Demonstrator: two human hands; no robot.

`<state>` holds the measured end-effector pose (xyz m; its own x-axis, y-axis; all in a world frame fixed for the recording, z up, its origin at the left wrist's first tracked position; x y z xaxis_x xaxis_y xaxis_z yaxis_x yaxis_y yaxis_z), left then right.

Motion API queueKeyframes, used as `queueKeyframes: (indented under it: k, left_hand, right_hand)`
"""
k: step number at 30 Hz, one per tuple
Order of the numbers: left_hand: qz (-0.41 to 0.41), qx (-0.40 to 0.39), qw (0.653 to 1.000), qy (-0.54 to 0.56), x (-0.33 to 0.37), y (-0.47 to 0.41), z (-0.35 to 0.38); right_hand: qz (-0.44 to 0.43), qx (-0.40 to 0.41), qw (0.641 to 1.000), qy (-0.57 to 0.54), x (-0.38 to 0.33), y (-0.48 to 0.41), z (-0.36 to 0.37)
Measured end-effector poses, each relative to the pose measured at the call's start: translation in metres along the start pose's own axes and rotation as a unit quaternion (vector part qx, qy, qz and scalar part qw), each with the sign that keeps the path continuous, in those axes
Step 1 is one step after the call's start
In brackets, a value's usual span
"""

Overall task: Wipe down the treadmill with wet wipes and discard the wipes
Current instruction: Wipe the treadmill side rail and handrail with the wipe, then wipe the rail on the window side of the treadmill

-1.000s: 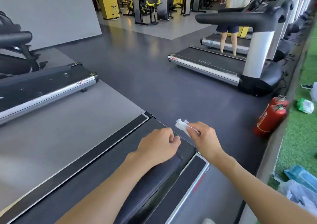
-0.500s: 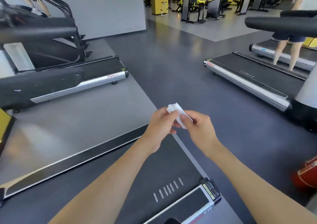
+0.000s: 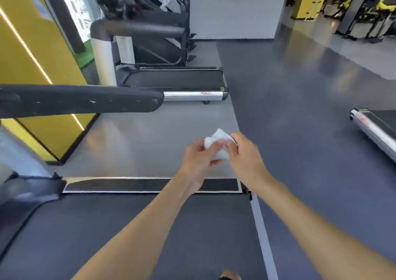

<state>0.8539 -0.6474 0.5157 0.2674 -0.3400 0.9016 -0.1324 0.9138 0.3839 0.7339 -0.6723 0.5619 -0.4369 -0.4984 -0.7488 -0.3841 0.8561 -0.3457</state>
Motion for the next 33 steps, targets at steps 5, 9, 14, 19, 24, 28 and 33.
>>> queueKeyframes:
  k: [5, 9, 14, 19, 24, 28, 33]
  left_hand:
    - [0.014, 0.093, 0.995, 0.040, 0.093, -0.008, -0.043]
    - [0.029, 0.128, 0.988, 0.079, 0.160, 0.012, -0.082]
    - [0.076, 0.172, 0.981, 0.044, 0.229, 0.055, -0.135]
    - [0.116, 0.321, 0.938, 0.068, 0.258, 0.105, -0.207]
    - [0.137, 0.497, 0.843, 0.152, 0.264, 0.152, -0.256]
    - [0.121, 0.626, 0.756, 0.146, 0.246, 0.193, -0.278]
    - [0.091, 0.747, 0.646, 0.132, 0.212, 0.264, -0.304]
  right_hand:
    - [-0.040, -0.027, 0.999, -0.018, -0.060, -0.096, 0.004]
    - [-0.043, -0.049, 0.994, -0.084, -0.115, -0.161, 0.017]
    - [-0.053, -0.136, 0.973, -0.181, -0.197, -0.215, 0.062]
    - [-0.108, -0.236, 0.935, -0.241, -0.271, -0.242, 0.124]
    - [-0.125, -0.304, 0.882, -0.337, -0.327, -0.245, 0.172]
    - [-0.088, -0.446, 0.794, -0.405, -0.362, -0.210, 0.222]
    - [0.003, -0.638, 0.640, -0.429, -0.399, -0.128, 0.282]
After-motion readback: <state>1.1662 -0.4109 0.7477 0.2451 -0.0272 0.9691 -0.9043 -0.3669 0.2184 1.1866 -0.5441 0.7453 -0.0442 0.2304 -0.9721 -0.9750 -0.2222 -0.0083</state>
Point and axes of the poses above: each hand's wrist, its own y-axis away from the middle knuckle, its own z-axis out of the palm, x = y × z, the point moved 8 cm from there along -y, towards the middle knuckle, and after that the axes turned 13 degrees about -z, right-handed, at the moved point
